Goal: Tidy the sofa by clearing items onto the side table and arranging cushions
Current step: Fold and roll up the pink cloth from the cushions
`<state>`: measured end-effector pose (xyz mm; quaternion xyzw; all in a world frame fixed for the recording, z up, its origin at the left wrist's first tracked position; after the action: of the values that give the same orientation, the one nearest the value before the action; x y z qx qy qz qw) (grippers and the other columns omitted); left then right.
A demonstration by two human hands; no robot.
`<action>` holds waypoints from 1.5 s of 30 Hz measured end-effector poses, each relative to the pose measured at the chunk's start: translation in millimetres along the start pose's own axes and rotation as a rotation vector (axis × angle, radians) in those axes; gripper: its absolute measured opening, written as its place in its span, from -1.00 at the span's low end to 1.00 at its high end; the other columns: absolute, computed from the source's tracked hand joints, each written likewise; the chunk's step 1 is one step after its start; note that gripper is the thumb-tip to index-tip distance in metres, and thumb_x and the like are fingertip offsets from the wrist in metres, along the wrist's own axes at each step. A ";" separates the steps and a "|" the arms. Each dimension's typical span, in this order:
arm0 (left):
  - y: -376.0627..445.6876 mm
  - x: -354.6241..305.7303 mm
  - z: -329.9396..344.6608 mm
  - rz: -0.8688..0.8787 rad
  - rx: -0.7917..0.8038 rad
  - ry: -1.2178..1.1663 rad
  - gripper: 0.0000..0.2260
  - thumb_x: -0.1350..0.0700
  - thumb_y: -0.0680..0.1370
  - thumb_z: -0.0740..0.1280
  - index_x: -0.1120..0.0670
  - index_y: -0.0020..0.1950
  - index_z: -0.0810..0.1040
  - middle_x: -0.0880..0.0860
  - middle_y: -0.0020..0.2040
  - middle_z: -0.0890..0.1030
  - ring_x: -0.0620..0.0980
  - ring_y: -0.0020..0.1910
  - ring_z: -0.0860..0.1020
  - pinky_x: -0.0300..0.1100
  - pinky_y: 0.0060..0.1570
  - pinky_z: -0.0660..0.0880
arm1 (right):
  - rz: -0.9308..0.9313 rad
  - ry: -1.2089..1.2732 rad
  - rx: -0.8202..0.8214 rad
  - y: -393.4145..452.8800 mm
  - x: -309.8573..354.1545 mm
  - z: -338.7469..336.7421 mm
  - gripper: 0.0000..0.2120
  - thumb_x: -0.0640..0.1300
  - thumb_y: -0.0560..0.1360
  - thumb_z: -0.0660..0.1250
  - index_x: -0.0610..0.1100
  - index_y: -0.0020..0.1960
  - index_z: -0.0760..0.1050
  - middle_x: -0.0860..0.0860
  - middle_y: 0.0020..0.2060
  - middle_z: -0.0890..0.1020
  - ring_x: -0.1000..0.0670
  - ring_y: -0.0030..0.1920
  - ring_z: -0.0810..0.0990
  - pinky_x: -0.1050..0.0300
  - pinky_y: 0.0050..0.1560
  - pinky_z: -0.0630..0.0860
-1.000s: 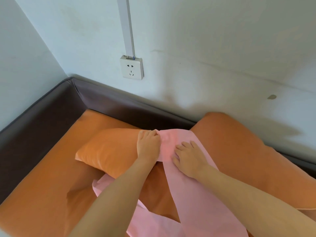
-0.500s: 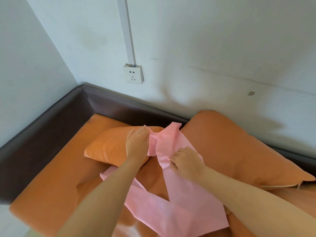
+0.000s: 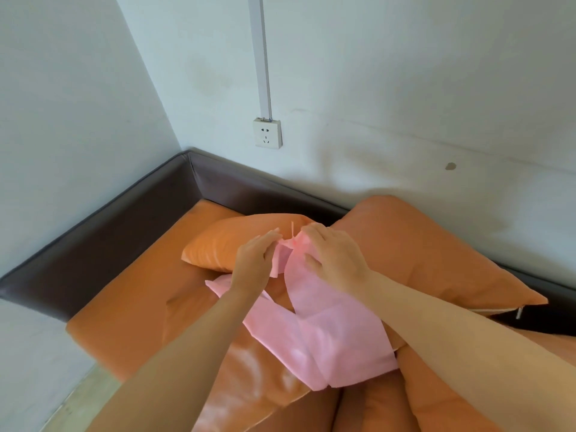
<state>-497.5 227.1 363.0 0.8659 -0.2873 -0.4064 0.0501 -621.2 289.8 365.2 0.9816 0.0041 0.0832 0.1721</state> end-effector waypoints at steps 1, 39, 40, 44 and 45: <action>-1.5 -5.9 -6.5 0.011 -0.013 -0.004 -0.77 0.33 0.59 0.27 0.18 0.17 0.64 0.13 0.15 0.65 0.13 0.16 0.60 -0.35 0.15 0.36 | 0.021 0.027 0.018 6.5 1.5 -5.1 -0.48 -0.11 0.39 0.48 -0.20 0.30 0.45 -0.09 0.22 0.55 -0.14 0.05 0.60 -0.05 -0.07 0.54; -96.4 -178.6 -226.6 0.968 -0.142 0.354 -0.76 -0.01 0.71 0.03 0.05 0.14 0.44 0.09 -0.20 0.63 0.09 -0.36 0.58 -0.06 -0.60 0.43 | -0.153 0.463 -0.236 -51.0 134.1 -245.3 -0.83 -0.25 0.55 0.32 -0.14 0.09 0.64 0.13 -0.07 0.64 0.20 -0.06 0.60 0.30 -0.04 0.51; -101.0 -179.8 -234.2 0.979 -0.144 0.335 -0.76 -0.01 0.71 0.03 0.05 0.14 0.44 0.09 -0.21 0.63 0.09 -0.36 0.58 -0.06 -0.60 0.43 | -0.160 0.452 -0.264 -55.1 141.7 -249.1 -0.84 -0.24 0.54 0.34 -0.14 0.08 0.64 0.10 -0.09 0.65 0.16 -0.10 0.60 0.30 -0.06 0.52; -124.7 -183.5 -256.4 1.040 -0.157 0.300 -0.85 0.03 0.67 0.18 0.06 0.15 0.45 0.08 -0.21 0.63 0.08 -0.34 0.59 -0.04 -0.58 0.44 | -0.136 0.438 -0.365 -74.0 165.5 -262.8 -0.86 -0.30 0.49 0.40 -0.16 0.03 0.63 -0.02 -0.20 0.63 0.07 -0.21 0.58 0.36 -0.10 0.49; -130.7 -183.6 -261.7 1.044 -0.161 0.287 -0.87 0.05 0.66 0.23 0.06 0.14 0.46 0.08 -0.21 0.63 0.07 -0.33 0.59 -0.04 -0.57 0.45 | -0.122 0.442 -0.375 -78.8 170.6 -265.5 -0.86 -0.31 0.49 0.41 -0.16 0.02 0.63 -0.01 -0.21 0.63 0.08 -0.22 0.58 0.38 -0.10 0.48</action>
<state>-338.8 396.0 619.0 0.6483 -0.6373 -0.2259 0.3499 -495.1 459.7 612.3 0.8886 0.0850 0.2836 0.3502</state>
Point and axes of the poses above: each hand's wrist, its own y-axis towards the middle knuckle, its own z-axis out of the palm, x = y × z, the point moved 10 cm from there along y, towards the middle knuckle
